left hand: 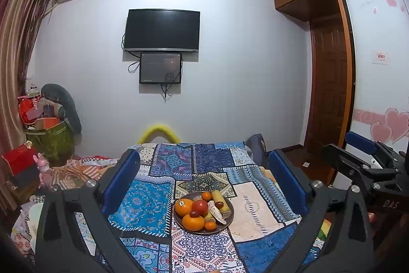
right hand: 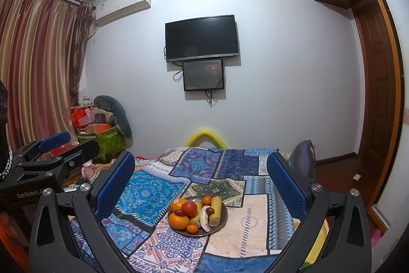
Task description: Organize fruits
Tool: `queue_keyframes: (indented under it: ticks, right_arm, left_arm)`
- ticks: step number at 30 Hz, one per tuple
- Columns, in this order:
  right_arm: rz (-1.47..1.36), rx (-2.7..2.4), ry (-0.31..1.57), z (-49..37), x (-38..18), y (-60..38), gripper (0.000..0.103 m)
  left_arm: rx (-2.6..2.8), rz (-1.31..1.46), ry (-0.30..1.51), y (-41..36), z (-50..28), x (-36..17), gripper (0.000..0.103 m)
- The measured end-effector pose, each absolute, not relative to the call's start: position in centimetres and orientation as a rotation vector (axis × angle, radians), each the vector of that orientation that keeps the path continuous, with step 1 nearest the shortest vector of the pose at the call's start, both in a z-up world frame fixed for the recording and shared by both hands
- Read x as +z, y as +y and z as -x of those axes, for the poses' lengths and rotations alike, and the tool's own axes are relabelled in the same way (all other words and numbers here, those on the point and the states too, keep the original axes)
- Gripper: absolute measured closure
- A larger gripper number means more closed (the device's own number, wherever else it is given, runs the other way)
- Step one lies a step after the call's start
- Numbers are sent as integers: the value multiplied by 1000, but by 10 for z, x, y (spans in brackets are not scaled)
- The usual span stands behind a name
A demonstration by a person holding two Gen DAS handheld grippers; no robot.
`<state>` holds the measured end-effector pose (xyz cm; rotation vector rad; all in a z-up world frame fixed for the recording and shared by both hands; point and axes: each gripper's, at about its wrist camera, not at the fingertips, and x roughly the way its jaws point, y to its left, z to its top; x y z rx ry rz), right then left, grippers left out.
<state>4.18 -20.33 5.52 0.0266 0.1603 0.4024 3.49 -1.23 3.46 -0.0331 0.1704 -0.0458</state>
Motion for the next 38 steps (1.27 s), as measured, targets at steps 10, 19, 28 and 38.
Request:
queue_keyframes:
  ticks: [10, 19, 28, 38]
  right_arm:
    - [-31, 401, 150, -37, 56, -207, 0]
    - [-29, 403, 144, -33, 57, -208, 0]
    - [-28, 402, 145, -33, 58, -208, 0]
    - [-30, 399, 160, -37, 57, -208, 0]
  left_arm:
    - [-52, 28, 170, -15, -35, 37, 1]
    - [-58, 32, 167, -16, -34, 37, 0]
    - [-73, 34, 188, -17, -39, 35, 0]
    - [-81, 35, 207, -16, -45, 31, 0]
